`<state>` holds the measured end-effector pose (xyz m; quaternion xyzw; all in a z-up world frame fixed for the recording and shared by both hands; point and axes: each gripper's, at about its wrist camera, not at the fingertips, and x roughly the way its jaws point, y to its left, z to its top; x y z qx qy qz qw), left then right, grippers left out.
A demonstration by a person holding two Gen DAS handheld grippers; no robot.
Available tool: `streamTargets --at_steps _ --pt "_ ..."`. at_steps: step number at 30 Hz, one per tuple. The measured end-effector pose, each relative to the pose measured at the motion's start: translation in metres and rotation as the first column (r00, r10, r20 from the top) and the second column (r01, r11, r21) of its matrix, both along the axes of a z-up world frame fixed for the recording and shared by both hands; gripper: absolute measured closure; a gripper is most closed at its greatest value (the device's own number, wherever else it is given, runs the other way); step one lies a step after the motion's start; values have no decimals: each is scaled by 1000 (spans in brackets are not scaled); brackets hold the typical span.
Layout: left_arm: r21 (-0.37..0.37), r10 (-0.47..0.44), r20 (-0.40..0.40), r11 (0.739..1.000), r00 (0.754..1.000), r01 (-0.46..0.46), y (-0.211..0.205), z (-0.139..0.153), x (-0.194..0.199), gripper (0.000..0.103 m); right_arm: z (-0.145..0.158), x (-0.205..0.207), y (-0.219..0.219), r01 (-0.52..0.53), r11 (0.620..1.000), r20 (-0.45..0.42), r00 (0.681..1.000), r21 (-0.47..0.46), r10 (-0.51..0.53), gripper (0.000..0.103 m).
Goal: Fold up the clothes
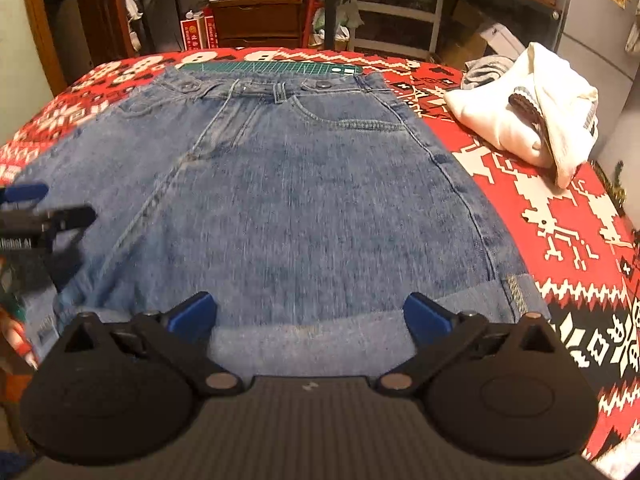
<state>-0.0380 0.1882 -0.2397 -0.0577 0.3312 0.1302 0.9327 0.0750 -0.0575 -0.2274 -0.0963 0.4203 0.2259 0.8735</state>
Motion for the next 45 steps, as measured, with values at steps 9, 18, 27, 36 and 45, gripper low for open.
streamTargets --at_steps 9,18,27,36,45 --pt "-46 24 47 999 999 -22 11 0 -3 2 7 68 36 12 1000 87 996 -28 -9 0" --pt "-95 39 76 995 996 -32 17 1 -7 2 -17 76 43 3 1000 90 996 12 -4 0" --pt "-86 41 74 996 996 -35 15 0 -6 2 -16 34 18 5 1000 76 997 30 -7 0" --pt "-84 42 72 996 997 -35 16 0 -6 2 -15 5 1 -22 1000 50 999 20 21 0" --pt "-99 44 79 994 996 -36 18 1 -7 2 -8 3 3 -19 999 -26 999 -25 19 0"
